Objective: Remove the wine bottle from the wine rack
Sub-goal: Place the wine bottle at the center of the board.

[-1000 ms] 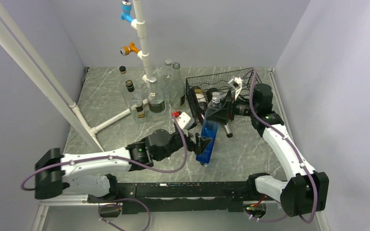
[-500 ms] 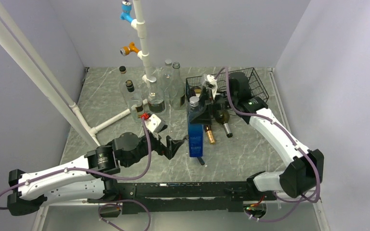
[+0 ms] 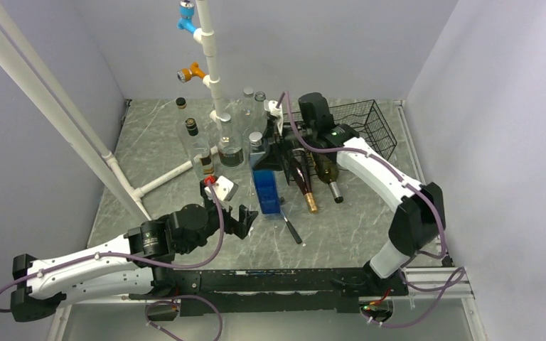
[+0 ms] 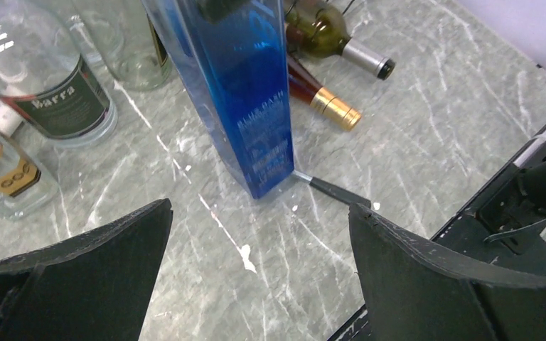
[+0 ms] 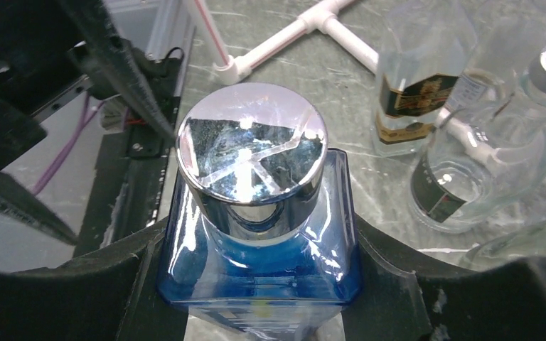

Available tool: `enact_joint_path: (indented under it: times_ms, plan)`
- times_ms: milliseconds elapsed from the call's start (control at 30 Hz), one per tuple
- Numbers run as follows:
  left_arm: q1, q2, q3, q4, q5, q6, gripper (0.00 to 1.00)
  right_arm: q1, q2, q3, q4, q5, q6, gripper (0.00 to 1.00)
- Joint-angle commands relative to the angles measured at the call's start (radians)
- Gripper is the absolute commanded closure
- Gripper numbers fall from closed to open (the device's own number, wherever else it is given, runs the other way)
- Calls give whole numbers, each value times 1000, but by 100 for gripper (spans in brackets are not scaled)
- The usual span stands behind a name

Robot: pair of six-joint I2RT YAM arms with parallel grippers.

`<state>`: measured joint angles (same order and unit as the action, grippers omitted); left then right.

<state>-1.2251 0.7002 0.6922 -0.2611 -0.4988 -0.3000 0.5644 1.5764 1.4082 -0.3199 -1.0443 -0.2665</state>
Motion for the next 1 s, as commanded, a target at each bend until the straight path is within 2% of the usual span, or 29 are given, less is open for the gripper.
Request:
enact_joint_path:
  times_ms: [0,233,567,800,967]
  plan:
    - [4,-33,-40,7,-59,-56,1,12,44,150,152,37,-21,98]
    - [4,-57,-67,0,-86,-77,1,43,150,255,173,99,-41,98]
    - [4,-68,-83,-11,-115,-82,1,50,279,377,285,168,53,97]
    - [4,-82,-96,-2,-126,-75,1,49,307,368,313,221,12,94]
    - [4,-83,-100,10,-130,-70,1,49,328,374,371,227,55,93]
